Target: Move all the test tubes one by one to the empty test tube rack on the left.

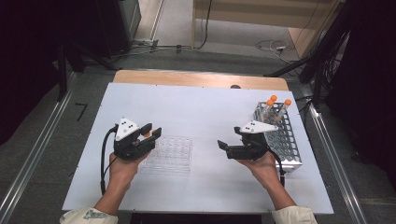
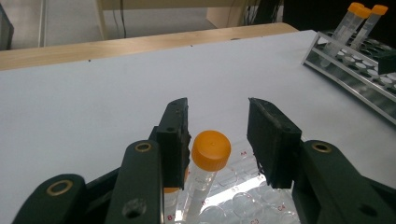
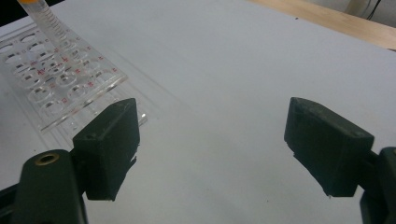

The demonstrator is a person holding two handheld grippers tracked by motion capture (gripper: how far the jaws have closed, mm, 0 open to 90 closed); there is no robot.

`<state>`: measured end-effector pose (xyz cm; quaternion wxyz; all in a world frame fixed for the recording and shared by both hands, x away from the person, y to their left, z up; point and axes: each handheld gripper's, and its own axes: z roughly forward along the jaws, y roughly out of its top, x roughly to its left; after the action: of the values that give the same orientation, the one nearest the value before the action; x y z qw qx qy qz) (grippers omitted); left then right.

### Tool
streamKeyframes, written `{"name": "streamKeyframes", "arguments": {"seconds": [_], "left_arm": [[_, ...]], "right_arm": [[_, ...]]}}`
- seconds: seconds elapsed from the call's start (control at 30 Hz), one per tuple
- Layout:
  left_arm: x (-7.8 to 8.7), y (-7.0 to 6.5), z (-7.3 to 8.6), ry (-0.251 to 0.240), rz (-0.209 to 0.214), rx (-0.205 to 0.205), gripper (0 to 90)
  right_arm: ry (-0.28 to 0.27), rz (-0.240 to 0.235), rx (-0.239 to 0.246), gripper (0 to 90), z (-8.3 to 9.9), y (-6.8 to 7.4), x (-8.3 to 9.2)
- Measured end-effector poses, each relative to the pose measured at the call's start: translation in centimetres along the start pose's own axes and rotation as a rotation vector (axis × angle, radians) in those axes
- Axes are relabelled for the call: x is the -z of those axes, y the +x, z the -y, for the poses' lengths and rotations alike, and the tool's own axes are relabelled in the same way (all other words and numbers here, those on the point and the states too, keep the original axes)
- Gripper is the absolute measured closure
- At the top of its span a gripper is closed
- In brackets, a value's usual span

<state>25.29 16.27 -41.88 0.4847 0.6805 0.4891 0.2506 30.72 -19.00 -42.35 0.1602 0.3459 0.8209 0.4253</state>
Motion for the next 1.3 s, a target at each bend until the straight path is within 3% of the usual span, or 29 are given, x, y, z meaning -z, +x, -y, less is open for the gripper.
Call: {"name": "streamKeyframes", "arguments": {"seconds": [0.07,0.2,0.33,0.67,0.83,1.3], "left_arm": [[0.0,0.0,0.0,-0.011,-0.004,-0.002,51.0],[-0.3,-0.4,0.0,-0.014,-0.035,-0.017,28.2],[-0.3,-0.5,0.0,-0.014,-0.036,-0.007,19.7],[-0.2,-0.5,-0.2,-0.026,-0.021,-0.004,18.5],[-0.2,-0.5,-0.2,-0.027,-0.012,-0.011,18.5],[-0.1,-0.5,-0.1,-0.037,-0.019,0.001,18.7]], "right_arm": [[-0.004,0.003,-0.003,16.6,0.0,0.0,0.0],[-0.025,0.02,-0.011,16.0,0.0,-0.1,0.2],[-0.045,0.04,-0.028,15.4,-0.1,-0.6,0.6],[-0.077,0.096,-0.073,11.4,-0.4,-2.5,2.0],[-0.092,0.15,-0.076,11.5,-0.7,-3.6,3.5],[-0.131,0.251,-0.16,11.8,0.2,-9.1,6.7]]}}
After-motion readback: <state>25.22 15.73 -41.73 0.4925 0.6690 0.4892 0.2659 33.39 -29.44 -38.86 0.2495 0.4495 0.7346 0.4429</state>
